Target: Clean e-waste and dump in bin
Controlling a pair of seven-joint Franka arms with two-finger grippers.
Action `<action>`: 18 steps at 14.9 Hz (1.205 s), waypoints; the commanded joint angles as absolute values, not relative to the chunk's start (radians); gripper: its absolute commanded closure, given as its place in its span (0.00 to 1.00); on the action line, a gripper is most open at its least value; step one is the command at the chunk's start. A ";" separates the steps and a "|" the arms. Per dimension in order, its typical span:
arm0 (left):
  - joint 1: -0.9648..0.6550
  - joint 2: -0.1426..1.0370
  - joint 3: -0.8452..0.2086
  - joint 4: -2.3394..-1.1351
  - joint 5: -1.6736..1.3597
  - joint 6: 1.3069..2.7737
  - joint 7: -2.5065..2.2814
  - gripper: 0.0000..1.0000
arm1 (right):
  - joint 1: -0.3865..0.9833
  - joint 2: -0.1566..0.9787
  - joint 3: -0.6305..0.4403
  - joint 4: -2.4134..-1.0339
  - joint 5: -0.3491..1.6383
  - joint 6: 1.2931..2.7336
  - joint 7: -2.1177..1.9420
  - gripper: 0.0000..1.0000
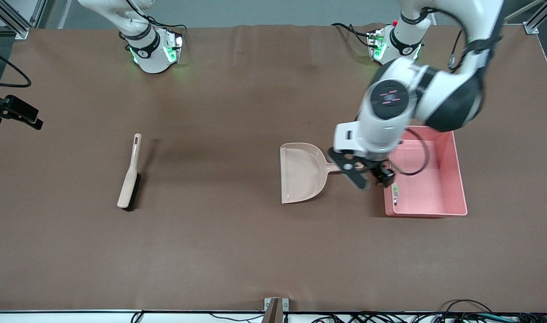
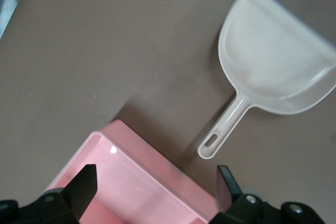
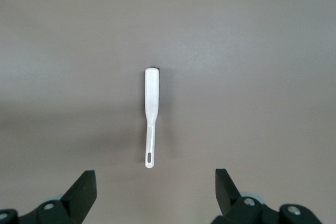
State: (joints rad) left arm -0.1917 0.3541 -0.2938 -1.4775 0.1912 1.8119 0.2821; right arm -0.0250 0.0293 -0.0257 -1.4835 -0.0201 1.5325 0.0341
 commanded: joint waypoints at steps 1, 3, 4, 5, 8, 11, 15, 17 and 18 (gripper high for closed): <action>-0.180 0.229 -0.216 -1.512 0.086 1.749 0.190 0.00 | -0.020 0.026 -0.025 -1.480 -0.032 1.523 0.049 0.00; -0.117 0.155 -0.219 -1.525 0.077 1.712 0.042 0.00 | -0.020 0.026 -0.025 -1.480 -0.032 1.523 0.051 0.00; -0.100 0.115 -0.218 -1.541 0.065 1.703 -0.025 0.00 | -0.020 0.026 -0.025 -1.480 -0.032 1.523 0.051 0.00; -0.095 0.073 -0.218 -1.567 0.063 1.703 -0.082 0.00 | -0.020 0.026 -0.025 -1.480 -0.032 1.523 0.051 0.00; -0.011 -0.001 -0.216 -1.586 0.061 1.687 -0.106 0.00 | -0.020 0.026 -0.025 -1.480 -0.032 1.523 0.051 0.00; 0.009 -0.067 -0.172 -1.598 0.055 1.617 -0.104 0.00 | -0.020 0.026 -0.025 -1.480 -0.032 1.523 0.051 0.00; 0.017 -0.101 -0.112 -1.603 -0.001 1.549 -0.074 0.00 | -0.020 0.026 -0.025 -1.480 -0.032 1.526 0.051 0.00; 0.017 -0.115 -0.109 -1.623 -0.003 1.534 -0.061 0.00 | -0.020 0.026 -0.025 -1.480 -0.032 1.526 0.051 0.00; 0.017 -0.139 -0.109 -1.653 -0.003 1.532 -0.075 0.00 | -0.020 0.026 -0.025 -1.480 -0.032 1.526 0.051 0.00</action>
